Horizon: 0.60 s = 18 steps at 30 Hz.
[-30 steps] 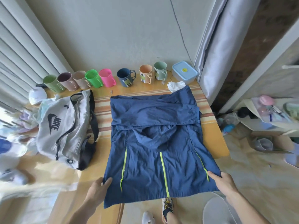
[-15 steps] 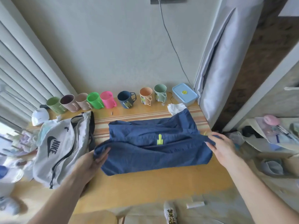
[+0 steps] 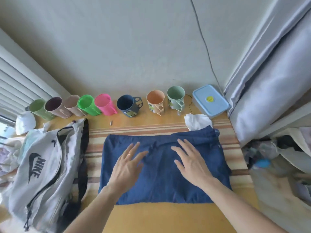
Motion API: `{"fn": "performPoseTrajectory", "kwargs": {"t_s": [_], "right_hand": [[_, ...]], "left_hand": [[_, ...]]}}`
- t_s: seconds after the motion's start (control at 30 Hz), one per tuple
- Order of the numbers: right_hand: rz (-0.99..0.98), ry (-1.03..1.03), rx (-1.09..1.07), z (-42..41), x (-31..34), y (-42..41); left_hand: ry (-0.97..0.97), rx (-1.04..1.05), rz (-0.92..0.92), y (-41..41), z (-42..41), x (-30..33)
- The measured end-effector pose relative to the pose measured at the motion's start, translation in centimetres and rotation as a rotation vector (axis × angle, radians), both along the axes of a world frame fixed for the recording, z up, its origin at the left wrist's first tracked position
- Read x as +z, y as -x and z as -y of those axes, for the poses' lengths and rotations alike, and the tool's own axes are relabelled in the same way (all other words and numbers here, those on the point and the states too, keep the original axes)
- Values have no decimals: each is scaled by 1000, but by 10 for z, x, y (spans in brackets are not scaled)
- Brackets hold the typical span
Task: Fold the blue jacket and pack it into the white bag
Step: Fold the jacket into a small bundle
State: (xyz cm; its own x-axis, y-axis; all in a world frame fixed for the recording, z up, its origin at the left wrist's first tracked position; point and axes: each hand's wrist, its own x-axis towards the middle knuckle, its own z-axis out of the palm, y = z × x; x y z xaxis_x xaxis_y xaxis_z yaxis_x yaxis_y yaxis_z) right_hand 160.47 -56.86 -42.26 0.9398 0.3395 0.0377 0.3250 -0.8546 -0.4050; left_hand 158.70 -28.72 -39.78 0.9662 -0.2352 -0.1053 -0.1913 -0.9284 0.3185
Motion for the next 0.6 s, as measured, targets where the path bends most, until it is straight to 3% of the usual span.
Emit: {"fn": "performPoseTrajectory", "kwargs": {"t_s": [0.03, 0.1, 0.17, 0.23, 0.33, 0.4, 0.47, 0.6], "right_hand": [[14, 59, 55, -3, -10, -6], [3, 160, 98, -1, -23, -22], [-10, 287, 2, 12, -33, -44], [-19, 379, -226, 31, -30, -66], [36, 292, -450, 30, -5, -67], [123, 170, -352, -2, 9, -39], [88, 94, -153, -44, 16, -2], [-91, 207, -1, -86, -29, 35]], "left_hand": [[-97, -95, -29, -2, 1, -5], [-216, -83, -152, -7, -1, -14], [-249, 106, -279, -13, -9, -18], [-227, 306, -354, -16, -23, -23], [-116, 573, -376, -12, -42, -17], [2, 772, -311, -1, -49, -8], [127, 942, -356, 10, -53, -4], [240, 1024, -522, 21, -65, -9]]}}
